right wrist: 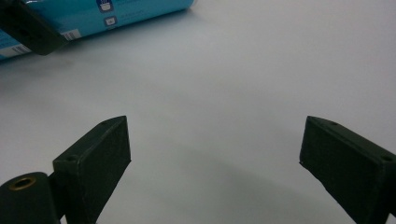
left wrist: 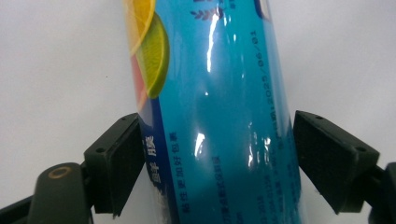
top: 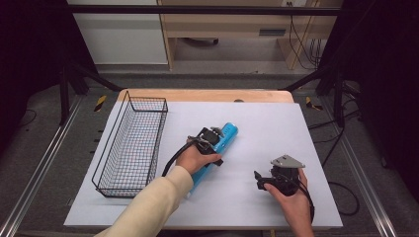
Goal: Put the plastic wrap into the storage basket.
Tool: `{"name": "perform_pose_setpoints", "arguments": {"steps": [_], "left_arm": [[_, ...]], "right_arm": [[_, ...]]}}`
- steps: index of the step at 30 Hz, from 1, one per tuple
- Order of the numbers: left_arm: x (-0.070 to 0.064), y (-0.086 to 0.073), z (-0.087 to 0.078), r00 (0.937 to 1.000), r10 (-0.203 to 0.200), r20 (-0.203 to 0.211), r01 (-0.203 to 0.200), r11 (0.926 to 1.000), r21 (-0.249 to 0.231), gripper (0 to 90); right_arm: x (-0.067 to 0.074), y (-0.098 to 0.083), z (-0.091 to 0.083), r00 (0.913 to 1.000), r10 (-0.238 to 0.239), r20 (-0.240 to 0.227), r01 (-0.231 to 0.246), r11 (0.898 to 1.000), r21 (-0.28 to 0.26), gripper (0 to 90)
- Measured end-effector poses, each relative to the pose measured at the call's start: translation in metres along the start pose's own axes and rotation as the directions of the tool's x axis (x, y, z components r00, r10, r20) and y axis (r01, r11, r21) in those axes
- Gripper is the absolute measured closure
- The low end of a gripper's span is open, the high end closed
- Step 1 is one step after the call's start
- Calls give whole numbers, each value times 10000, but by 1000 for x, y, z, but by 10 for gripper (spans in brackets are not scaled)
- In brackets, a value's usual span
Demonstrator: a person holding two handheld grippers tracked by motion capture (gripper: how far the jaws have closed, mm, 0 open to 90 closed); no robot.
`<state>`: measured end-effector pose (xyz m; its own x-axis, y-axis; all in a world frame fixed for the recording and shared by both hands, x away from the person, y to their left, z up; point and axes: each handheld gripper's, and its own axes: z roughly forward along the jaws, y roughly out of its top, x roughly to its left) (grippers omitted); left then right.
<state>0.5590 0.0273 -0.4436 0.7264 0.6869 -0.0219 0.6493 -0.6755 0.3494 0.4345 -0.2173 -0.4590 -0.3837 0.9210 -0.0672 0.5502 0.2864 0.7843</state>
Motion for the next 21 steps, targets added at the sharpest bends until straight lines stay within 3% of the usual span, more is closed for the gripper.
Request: {"name": "perform_pose_setpoints", "arguments": {"steps": [12,21], "left_arm": [[2,-2,2,9996,-271,-19,269,9979,-586,269],[2,-1,4,9998,-177,-74,174,9986,-498,272]], "right_arm": [[0,0,0,10000,-18,-34,18,10000,12,93],[1,0,0,9999,-59,-84,59,10000,8,93]]}}
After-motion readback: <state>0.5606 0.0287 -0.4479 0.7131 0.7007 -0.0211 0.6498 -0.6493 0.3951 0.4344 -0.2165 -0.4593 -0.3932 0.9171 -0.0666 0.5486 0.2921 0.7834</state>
